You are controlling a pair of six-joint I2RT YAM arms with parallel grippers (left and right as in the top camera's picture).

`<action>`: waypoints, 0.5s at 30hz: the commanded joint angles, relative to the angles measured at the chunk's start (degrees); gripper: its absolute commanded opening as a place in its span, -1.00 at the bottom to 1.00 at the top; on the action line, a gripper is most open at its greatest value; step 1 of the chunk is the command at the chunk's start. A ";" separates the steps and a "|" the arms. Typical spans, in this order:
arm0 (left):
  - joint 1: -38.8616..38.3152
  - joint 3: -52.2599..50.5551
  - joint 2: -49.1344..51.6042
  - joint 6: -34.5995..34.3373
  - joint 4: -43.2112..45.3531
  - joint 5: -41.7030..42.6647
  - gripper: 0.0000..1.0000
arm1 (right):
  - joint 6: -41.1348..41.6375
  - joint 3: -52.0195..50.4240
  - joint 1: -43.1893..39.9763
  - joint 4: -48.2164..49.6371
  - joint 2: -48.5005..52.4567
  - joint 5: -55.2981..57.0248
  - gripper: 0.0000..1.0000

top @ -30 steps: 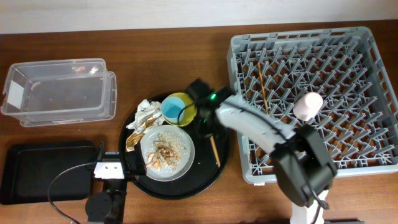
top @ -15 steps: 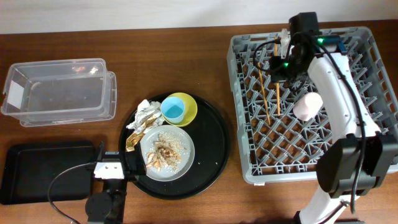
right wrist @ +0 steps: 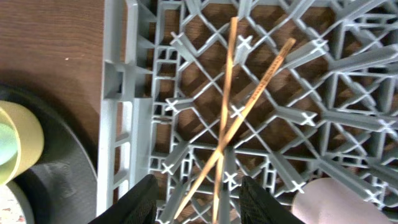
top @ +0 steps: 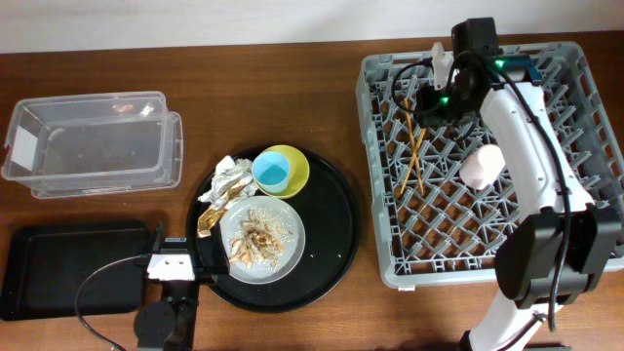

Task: Sort waste into correct bins and load items into the dishwasher rack
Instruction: 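Grasp the light-blue cup from the yellow bowl with the right gripper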

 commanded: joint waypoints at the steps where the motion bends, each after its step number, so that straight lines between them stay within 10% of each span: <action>1: -0.17 -0.42 -0.20 1.07 0.13 0.35 0.99 | 0.24 -1.18 0.44 -0.96 0.76 -6.95 -0.12; 7: -0.17 -0.42 -0.20 1.07 0.11 0.35 0.99 | 0.22 -1.18 13.35 0.70 0.76 -19.65 -0.07; 10: -0.17 -0.42 -0.20 1.07 0.11 0.37 0.99 | 3.89 -1.18 23.82 6.25 0.94 -11.47 0.47; 15: -0.17 -0.42 -0.20 1.07 0.11 0.37 0.99 | 9.33 -1.18 37.53 15.63 4.72 4.28 0.47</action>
